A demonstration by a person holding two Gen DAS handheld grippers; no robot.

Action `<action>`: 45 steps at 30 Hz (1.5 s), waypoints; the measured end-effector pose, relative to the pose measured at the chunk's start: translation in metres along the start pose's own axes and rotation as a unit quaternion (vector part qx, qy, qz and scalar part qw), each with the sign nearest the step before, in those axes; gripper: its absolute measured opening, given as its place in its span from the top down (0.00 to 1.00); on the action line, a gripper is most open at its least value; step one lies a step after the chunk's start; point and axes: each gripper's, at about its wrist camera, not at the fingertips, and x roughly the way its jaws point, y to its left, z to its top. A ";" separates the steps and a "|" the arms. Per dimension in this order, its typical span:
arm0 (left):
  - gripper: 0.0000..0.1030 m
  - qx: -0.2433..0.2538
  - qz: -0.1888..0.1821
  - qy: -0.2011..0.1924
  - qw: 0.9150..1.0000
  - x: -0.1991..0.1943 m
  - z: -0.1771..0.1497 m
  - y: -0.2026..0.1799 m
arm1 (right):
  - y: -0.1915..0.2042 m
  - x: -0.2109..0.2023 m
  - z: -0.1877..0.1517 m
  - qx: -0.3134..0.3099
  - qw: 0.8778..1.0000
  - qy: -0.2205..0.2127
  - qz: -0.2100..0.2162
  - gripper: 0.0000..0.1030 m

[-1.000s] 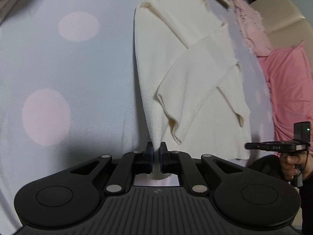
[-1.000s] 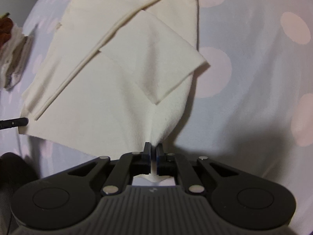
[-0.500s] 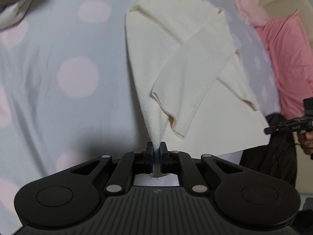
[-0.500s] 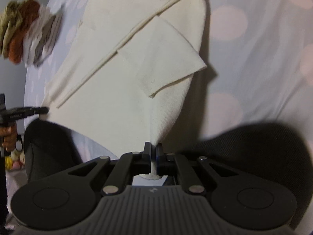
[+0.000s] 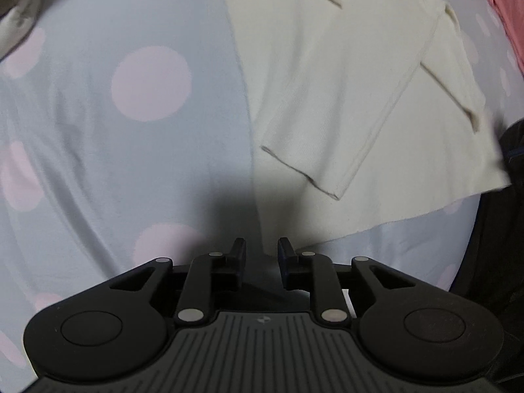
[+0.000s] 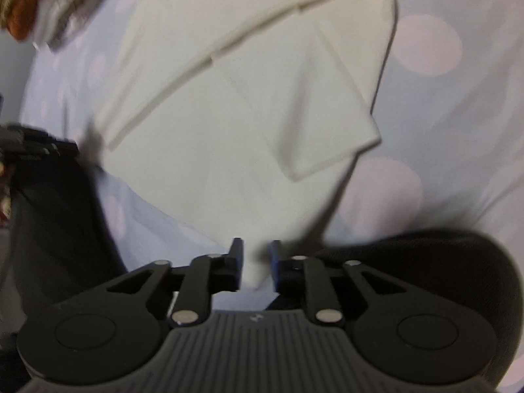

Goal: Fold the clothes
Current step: 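Lift the hem with both grippers and fold it toward the collar, then move both grippers to the sides of the folded sweater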

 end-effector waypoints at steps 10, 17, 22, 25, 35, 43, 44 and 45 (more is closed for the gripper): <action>0.54 -0.002 -0.042 -0.193 0.980 -0.061 0.078 0.039 | -0.044 -0.040 0.069 -0.022 0.984 -0.176 -0.012 0.62; 0.54 0.044 -0.049 -0.259 0.964 -0.064 0.177 0.025 | -0.067 -0.046 0.143 -0.061 0.965 -0.254 -0.028 0.62; 0.54 0.051 -0.050 -0.272 0.960 -0.049 0.236 0.019 | -0.094 -0.057 0.200 -0.055 0.960 -0.273 -0.012 0.62; 0.54 0.053 -0.052 -0.271 0.960 -0.039 0.270 0.026 | -0.106 -0.057 0.227 -0.057 0.958 -0.280 -0.004 0.62; 0.54 0.071 -0.090 -0.249 0.962 0.004 0.334 0.051 | -0.148 -0.034 0.295 -0.067 0.961 -0.266 0.025 0.62; 0.58 0.069 -0.140 -0.221 0.963 0.032 0.363 0.061 | -0.159 -0.020 0.319 -0.077 0.959 -0.260 0.080 0.62; 0.58 0.066 -0.150 -0.214 0.963 0.036 0.365 0.062 | -0.160 -0.017 0.322 -0.076 0.959 -0.260 0.082 0.62; 0.58 0.064 -0.155 -0.211 0.963 0.038 0.367 0.062 | -0.161 -0.015 0.325 -0.075 0.960 -0.258 0.083 0.62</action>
